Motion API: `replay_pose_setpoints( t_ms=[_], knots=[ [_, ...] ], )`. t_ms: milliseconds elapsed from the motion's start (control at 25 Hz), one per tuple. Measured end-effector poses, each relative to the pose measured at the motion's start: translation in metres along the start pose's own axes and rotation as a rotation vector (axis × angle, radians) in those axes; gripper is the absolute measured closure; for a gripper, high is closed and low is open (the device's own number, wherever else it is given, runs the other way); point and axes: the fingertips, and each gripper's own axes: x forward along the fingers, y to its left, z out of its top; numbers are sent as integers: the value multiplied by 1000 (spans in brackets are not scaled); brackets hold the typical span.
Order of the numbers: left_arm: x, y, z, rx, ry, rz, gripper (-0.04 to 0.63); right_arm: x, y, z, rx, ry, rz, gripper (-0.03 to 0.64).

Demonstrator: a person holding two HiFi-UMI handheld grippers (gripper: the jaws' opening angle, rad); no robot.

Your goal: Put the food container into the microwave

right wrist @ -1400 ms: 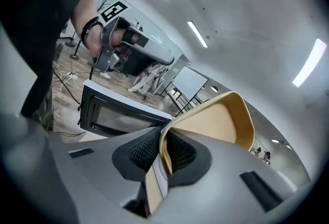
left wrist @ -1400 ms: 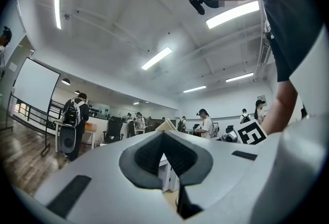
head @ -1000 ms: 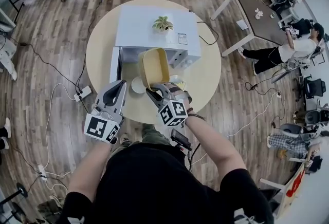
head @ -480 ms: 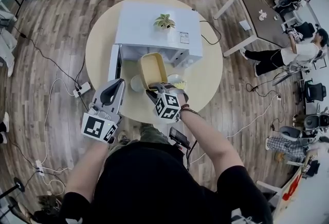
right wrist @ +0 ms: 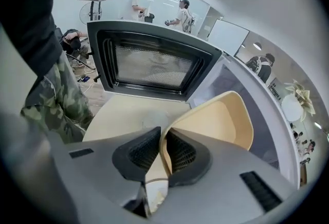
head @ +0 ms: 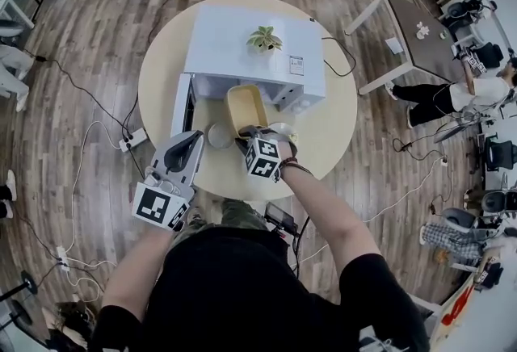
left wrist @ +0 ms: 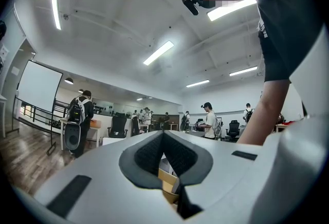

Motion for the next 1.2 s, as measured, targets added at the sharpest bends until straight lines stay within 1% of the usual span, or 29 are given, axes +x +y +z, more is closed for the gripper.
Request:
replay_pose_setpoints(
  t_ms=[320, 520, 640, 800, 1200],
  knots=[
    [7, 1, 1, 21, 11, 8, 577, 35, -28, -10, 21, 39, 28, 566],
    [9, -6, 0, 34, 20, 0, 577, 48, -42, -20, 45, 68, 39, 566],
    [9, -8, 4, 18, 17, 4, 577, 55, -50, -22, 32, 94, 50, 566],
    [9, -9, 4, 37, 14, 5, 577, 72, -65, -28, 19, 110, 29, 566],
    [13, -19, -9, 23, 46, 0, 577, 94, -89, -28, -12, 144, 27, 566]
  ],
)
